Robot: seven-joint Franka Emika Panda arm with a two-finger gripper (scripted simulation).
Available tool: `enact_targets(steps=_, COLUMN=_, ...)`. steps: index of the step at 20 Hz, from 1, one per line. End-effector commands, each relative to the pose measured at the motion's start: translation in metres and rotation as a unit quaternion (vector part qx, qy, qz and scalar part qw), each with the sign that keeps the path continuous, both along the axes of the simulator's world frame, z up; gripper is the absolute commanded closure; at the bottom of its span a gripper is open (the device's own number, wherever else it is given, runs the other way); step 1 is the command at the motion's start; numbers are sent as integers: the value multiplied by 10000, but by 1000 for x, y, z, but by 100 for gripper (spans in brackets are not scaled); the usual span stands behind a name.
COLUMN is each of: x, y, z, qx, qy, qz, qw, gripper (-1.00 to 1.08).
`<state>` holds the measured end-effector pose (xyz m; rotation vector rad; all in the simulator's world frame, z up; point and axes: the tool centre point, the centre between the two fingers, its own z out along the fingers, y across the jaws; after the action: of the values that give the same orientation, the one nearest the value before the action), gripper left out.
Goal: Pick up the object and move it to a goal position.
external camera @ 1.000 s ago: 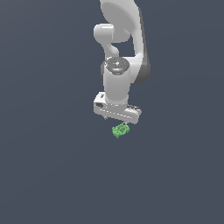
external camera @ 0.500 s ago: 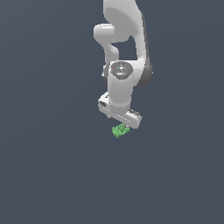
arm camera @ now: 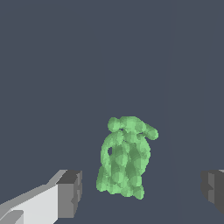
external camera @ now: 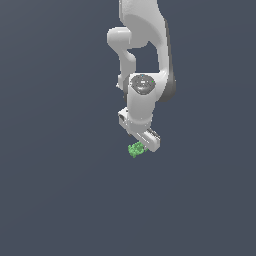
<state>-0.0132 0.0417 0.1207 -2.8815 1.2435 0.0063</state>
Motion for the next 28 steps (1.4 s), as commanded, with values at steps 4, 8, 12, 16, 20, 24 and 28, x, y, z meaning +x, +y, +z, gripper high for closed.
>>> enact_targets(steps=4, x=-2, y=4, z=-6, qx=-12, qy=-5, qz=-530, qw=9986, gripper=-92)
enact_targets(steps=8, x=-3, y=7, z=-9, qx=-18, qy=-7, qz=-782, qw=9969, gripper=-92)
enact_targets(steps=12, x=-3, y=8, z=-11, qx=-22, qy=-9, qz=-933, qw=9956, gripper=-92)
enact_targets(steps=16, x=-4, y=8, z=-12, qx=-23, qy=-10, qz=-983, qw=9951, gripper=-92)
enact_targets(steps=20, x=-4, y=8, z=-15, qx=-23, qy=-9, qz=-962, qw=9954, gripper=-92)
enact_targets(steps=24, x=-4, y=8, z=-30, qx=-23, qy=-9, qz=-969, qw=9953, gripper=-92)
enact_targets(steps=28, x=-5, y=8, z=-51, qx=-25, qy=-9, qz=-981, qw=9952, gripper=-92)
